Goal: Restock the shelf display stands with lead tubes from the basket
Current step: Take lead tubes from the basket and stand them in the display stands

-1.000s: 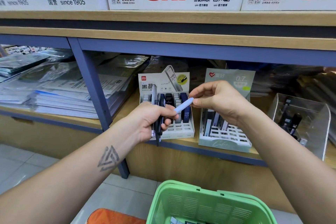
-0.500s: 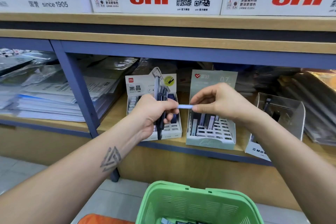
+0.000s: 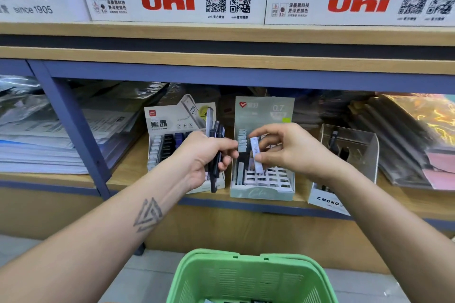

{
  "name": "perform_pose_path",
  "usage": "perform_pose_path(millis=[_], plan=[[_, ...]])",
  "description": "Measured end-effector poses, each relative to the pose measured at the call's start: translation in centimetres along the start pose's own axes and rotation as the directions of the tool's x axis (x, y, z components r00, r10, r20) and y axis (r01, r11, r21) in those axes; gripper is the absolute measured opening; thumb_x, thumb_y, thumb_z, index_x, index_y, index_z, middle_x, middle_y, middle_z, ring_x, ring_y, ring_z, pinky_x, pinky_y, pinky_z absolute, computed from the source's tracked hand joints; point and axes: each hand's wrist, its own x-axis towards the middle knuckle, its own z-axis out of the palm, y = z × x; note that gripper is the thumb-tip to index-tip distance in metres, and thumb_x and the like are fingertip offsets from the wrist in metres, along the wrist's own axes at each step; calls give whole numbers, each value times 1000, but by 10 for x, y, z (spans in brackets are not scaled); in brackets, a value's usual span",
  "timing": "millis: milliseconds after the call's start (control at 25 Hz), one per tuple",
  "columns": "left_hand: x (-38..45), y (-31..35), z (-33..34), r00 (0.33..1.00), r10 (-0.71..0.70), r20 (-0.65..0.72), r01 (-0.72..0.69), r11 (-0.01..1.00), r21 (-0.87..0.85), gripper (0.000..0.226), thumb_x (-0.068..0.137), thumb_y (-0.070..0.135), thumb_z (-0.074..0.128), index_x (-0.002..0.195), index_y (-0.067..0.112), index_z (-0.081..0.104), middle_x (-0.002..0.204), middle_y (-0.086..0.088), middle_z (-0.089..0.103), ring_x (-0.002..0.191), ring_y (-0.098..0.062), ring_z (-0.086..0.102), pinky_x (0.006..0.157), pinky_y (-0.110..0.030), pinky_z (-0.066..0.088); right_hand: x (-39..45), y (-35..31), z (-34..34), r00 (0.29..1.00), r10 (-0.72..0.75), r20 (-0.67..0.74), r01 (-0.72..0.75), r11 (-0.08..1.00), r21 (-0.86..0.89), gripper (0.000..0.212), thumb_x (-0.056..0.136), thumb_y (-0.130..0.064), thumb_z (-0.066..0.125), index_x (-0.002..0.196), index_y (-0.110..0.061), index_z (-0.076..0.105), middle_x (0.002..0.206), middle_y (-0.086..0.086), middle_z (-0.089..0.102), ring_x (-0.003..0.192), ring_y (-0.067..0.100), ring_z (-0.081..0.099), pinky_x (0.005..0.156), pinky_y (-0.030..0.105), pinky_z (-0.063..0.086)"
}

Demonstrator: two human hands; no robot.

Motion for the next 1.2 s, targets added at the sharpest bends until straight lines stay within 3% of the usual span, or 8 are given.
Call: perform_pose_path(millis=[120, 240, 440, 560, 680, 840, 1000, 1200], plan=[[2, -4, 5, 1000, -17, 13, 16, 999, 30, 8, 88, -2, 68, 94, -7, 67, 70, -18, 65, 45, -14, 48, 37, -18, 35, -1, 1, -5, 995, 5, -96, 2, 997, 73, 23, 85, 0, 77, 103, -12, 70, 93, 15, 71, 78, 32, 75, 74, 40, 63], [4, -5, 19, 997, -5, 74, 2, 999, 37, 8, 88, -2, 69, 93, -7, 67, 71, -18, 64, 46, -15, 47, 38, -19, 34, -10, 0, -25, 978, 22, -209, 1, 994, 111, 13, 85, -4, 79, 97, -7, 72, 85, 12, 74, 76, 25, 75, 70, 32, 62], [8, -15, 57, 975, -30, 219, 14, 997, 75, 14, 87, 0, 71, 97, -8, 68, 73, -19, 64, 48, -16, 49, 38, -20, 35, -50, 19, -68, 943, 82, -323, -82, 997, 13, 17, 83, -4, 79, 97, -1, 70, 77, 13, 76, 74, 25, 76, 71, 33, 63], [9, -24, 81, 964, -64, 259, 36, 993, 111, 10, 86, 0, 71, 93, -6, 68, 73, -18, 64, 48, -16, 50, 40, -20, 36, -76, 36, -88, 903, 98, -419, -140, 988, -71, 12, 80, -6, 83, 88, -7, 75, 78, 6, 77, 74, 17, 75, 66, 24, 60], [12, -34, 98, 957, -95, 274, 61, 989, 132, 20, 86, 1, 72, 102, -10, 67, 75, -19, 64, 49, -16, 50, 40, -20, 37, -88, 52, -100, 856, 95, -508, -181, 976, -121, 11, 79, -10, 85, 84, -16, 77, 80, 0, 76, 75, 11, 74, 72, 29, 61], [14, -41, 109, 951, -122, 285, 83, 986, 145, 15, 85, 1, 73, 97, -6, 67, 73, -18, 64, 50, -16, 49, 40, -20, 37, -79, 66, -90, 858, 9, -513, -251, 879, -406, 10, 84, -19, 82, 94, -17, 78, 83, -7, 72, 76, 2, 66, 72, 18, 55], [16, -40, 104, 954, -114, 276, 76, 987, 144, 18, 86, 2, 73, 99, -10, 69, 75, -19, 63, 50, -17, 50, 40, -20, 37, -65, 75, -74, 870, -50, -490, -255, 805, -535, 11, 87, -24, 79, 98, -20, 78, 89, -5, 74, 82, 9, 67, 78, 32, 58], [18, -38, 94, 959, -107, 261, 75, 989, 129, 33, 85, 1, 73, 109, -19, 63, 72, -18, 64, 48, -16, 51, 40, -20, 38, -57, 86, -55, 881, -37, -471, -302, 723, -621, 4, 90, -22, 75, 93, -20, 77, 91, -1, 76, 90, 23, 69, 82, 36, 53]])
